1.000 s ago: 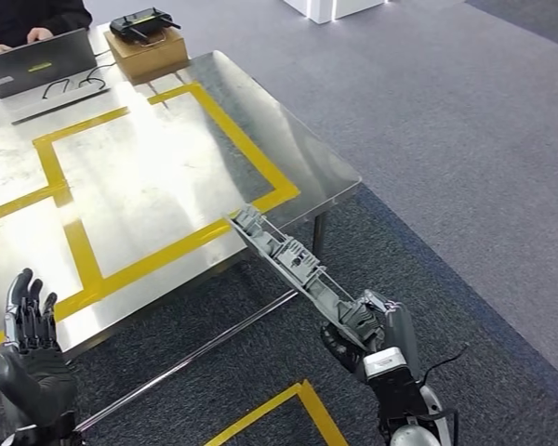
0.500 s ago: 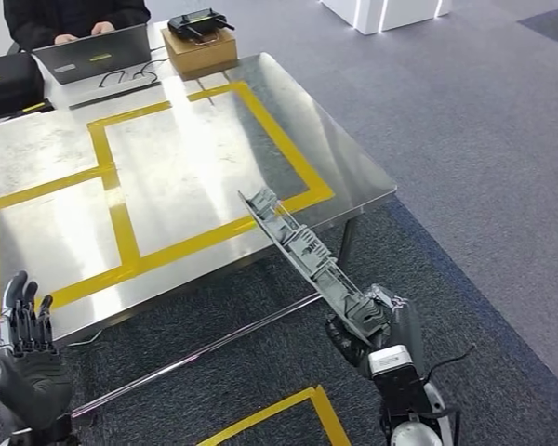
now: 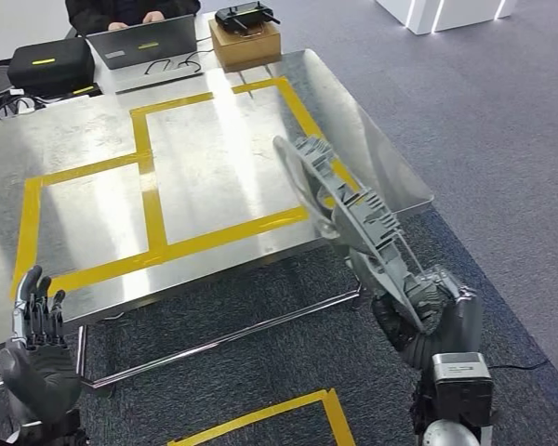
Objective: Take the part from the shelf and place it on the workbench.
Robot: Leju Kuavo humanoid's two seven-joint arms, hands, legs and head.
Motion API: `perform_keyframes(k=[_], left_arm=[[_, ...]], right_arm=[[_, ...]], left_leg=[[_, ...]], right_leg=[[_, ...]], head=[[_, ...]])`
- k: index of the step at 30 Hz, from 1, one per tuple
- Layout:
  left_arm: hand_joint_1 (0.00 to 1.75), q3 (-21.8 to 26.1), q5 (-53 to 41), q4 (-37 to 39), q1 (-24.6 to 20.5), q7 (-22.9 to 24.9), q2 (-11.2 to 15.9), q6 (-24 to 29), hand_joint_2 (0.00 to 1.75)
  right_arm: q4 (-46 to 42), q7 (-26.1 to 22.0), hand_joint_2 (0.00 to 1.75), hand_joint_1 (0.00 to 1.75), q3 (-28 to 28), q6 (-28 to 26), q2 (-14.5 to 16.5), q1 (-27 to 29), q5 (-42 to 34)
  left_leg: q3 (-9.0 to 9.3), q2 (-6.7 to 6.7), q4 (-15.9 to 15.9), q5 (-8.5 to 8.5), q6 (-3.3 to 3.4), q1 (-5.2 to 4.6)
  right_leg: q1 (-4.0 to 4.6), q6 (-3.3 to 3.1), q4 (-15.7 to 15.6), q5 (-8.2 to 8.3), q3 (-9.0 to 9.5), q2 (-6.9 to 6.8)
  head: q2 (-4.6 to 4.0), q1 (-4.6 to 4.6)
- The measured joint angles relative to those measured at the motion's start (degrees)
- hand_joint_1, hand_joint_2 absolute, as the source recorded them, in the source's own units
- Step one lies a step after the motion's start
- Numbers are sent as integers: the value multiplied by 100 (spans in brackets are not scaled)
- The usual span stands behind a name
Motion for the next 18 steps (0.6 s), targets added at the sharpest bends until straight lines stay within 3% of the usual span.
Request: perform_keyframes(k=[2, 8, 10, 14, 18], left_arm=[[0, -31, -3, 0, -6, 7, 8, -22, 0], [0, -64, -15, 1, -16, -2, 15, -142, 0], [0, -69, -20, 1, -18, -13, 15, -176, 0], [0, -93, -45, 2, -37, -46, 18, -227, 0], [0, -103, -60, 2, -45, -55, 24, -244, 0]], right_arm=[[-190, -6, 175, 175, -25, -8, -5, -90, 130], [-458, -373, 175, 175, 168, -191, -54, -154, 773], [-492, -403, 175, 175, 279, -196, -68, -189, 891], [-511, -64, 175, 175, 557, -46, -114, -489, 1336], [-513, 43, 175, 175, 741, -22, -150, -726, 1438]], left_leg=[[3, -4, -15, 19, 47, 0], [15, -3, -37, 18, 43, 10], [14, -3, -43, 8, -7, 15], [13, -3, -52, -14, -174, 32], [11, -6, -49, -22, -191, 27]], right_leg=[[12, -13, 1, 6, -3, -1], [39, -66, 8, -24, -1, 5], [44, -82, 9, -35, 0, 0], [48, -93, 11, -47, -2, -5], [44, -89, 1, -50, 12, -16]], head=[[0, -5], [0, -8], [0, -7], [0, -6], [0, -3]])
